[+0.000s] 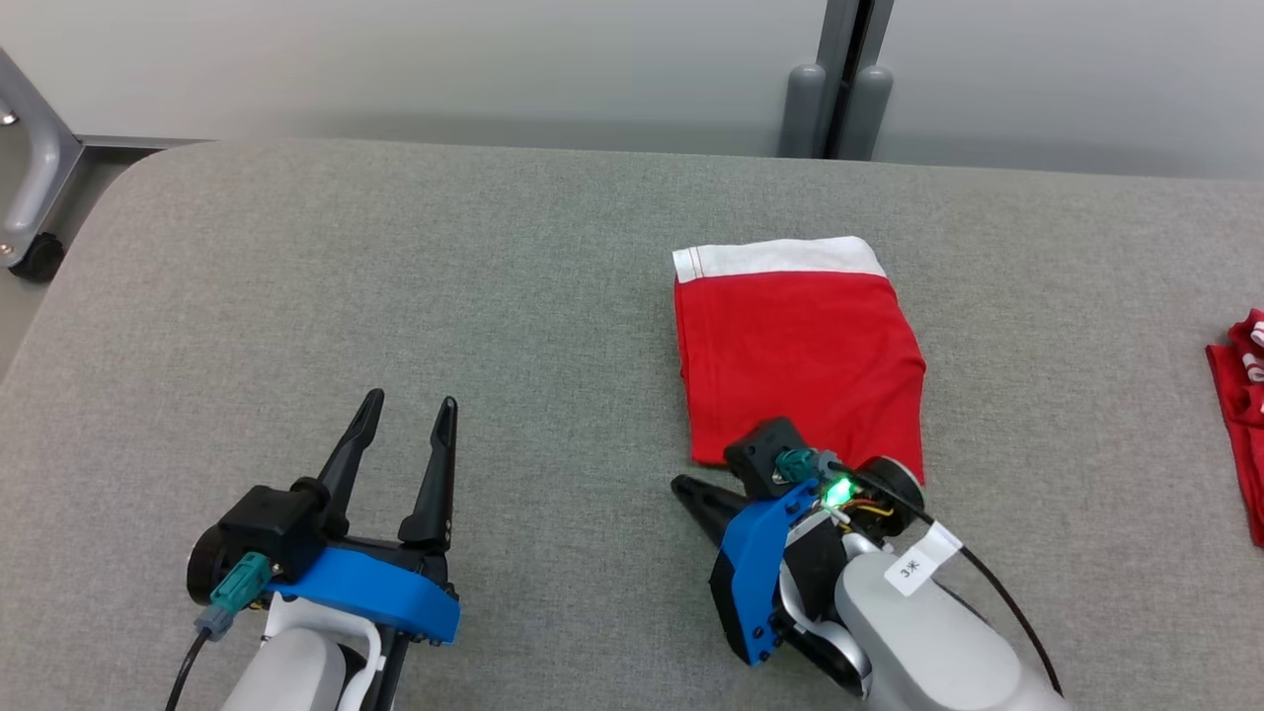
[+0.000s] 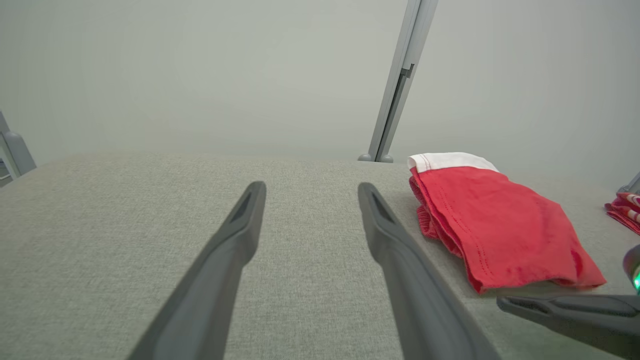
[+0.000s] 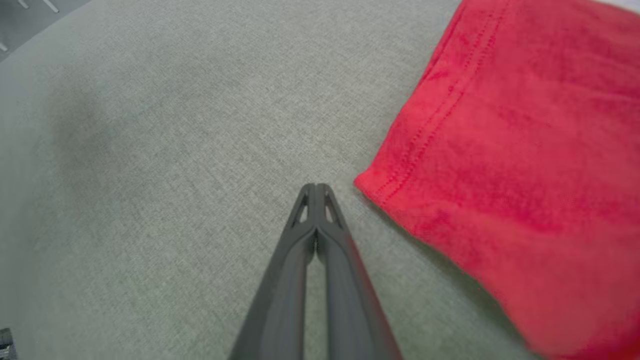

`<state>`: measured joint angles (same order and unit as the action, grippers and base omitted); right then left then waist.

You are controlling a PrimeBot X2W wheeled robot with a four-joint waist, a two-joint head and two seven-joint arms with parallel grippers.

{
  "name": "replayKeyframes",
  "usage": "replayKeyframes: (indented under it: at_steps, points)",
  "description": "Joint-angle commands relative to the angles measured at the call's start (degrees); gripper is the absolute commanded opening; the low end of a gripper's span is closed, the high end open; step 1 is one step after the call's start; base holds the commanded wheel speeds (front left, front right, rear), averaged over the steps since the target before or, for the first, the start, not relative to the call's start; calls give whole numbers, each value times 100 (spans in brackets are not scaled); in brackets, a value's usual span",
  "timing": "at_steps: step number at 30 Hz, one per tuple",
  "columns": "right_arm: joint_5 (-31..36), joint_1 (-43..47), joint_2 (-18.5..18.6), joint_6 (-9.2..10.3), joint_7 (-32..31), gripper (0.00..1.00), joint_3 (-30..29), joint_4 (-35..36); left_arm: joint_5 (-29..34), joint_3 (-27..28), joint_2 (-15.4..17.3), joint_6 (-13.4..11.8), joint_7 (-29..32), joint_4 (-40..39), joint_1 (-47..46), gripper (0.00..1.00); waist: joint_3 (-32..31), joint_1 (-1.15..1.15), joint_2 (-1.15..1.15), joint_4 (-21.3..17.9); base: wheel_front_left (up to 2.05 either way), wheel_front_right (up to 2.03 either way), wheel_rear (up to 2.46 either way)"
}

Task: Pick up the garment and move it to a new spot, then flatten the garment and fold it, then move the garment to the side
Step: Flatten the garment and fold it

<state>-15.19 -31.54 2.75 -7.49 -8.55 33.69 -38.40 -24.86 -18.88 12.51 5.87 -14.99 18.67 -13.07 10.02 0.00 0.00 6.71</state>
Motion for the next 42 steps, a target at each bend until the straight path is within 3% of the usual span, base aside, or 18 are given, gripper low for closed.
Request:
replayKeyframes:
  at_steps: [1,5,6,7,8,9,18,28,34,42]
  points:
    - [-332,70,25,-2,-55,0,238,86,29,35,16,-42,-25,17,-71,100,-21,0,0,-5,0,0,0]
    - [-873,89,28,-2,22,0,443,275,46,107,37,-105,-25,-4,53,100,-101,0,0,-98,0,0,0]
    - [-965,84,26,-2,104,6,393,350,52,127,49,-136,-25,-19,100,100,-125,0,0,-134,0,0,0]
    - [-1028,72,26,-2,212,50,313,409,63,163,57,-151,-25,-44,134,100,-151,0,0,-175,0,0,0]
    - [-1073,82,27,-2,323,86,213,472,66,217,68,-186,-25,-72,157,100,-184,0,0,-221,0,0,0]
    - [-1084,103,27,-2,448,100,60,539,63,260,77,-204,-25,-105,186,100,-212,0,0,-263,0,0,0]
    - [-311,846,22,-2,1073,100,-1633,1409,71,615,163,-363,-25,-278,535,100,-499,0,0,-672,0,0,0]
    - [480,2078,18,-2,1015,100,-3095,2681,36,810,169,-584,-14,-488,837,100,-651,0,0,-970,0,0,0]
    - [470,2493,18,-2,1068,100,-3530,2984,-61,887,183,-699,60,-500,984,100,-759,0,0,-1023,0,0,0]
    - [422,2671,18,-2,1034,100,-3548,3100,-176,963,208,-768,109,-423,1134,100,-836,0,0,-1034,0,0,0]
